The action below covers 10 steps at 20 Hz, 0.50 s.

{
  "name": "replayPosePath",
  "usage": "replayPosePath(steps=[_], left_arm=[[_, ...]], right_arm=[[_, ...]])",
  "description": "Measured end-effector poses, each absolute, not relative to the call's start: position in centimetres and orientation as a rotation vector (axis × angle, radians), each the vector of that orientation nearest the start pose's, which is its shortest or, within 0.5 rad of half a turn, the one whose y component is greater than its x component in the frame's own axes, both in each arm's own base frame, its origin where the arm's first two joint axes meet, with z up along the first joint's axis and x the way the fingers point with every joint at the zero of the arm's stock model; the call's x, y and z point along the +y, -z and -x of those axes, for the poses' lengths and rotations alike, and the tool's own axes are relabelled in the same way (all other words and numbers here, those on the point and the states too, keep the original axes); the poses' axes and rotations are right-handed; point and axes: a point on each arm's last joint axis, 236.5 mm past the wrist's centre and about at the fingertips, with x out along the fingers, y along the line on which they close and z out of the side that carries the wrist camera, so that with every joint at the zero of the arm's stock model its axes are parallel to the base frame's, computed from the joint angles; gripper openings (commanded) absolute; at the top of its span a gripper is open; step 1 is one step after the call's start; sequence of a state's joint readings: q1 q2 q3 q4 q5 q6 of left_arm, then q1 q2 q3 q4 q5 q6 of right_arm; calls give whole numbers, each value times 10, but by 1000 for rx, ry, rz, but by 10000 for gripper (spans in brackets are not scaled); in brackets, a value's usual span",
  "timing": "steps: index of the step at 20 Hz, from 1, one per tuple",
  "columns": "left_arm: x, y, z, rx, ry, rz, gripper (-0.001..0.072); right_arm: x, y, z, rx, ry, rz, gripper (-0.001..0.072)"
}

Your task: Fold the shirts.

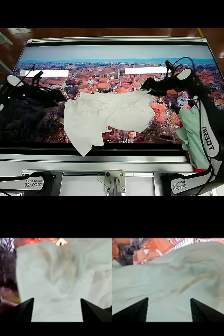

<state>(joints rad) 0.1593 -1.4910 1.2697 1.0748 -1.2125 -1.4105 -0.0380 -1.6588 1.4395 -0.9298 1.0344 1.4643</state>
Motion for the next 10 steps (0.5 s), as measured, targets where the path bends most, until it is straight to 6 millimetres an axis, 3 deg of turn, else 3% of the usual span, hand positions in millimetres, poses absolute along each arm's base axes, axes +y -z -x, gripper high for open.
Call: replayPosePath(steps=[3,6,8,10], left_arm=[[7,4,-380,1430,174,492,630],[39,9,-338,1490,107,553,670],[33,27,-307,1536,118,624,670],[17,50,-291,1536,141,707,670]], right_arm=[[58,-13,-466,1246,-280,-464,635],[10,-8,-421,1388,-207,-453,635],[7,7,-386,1492,-212,-535,636],[15,25,-364,1544,-233,-630,636]])
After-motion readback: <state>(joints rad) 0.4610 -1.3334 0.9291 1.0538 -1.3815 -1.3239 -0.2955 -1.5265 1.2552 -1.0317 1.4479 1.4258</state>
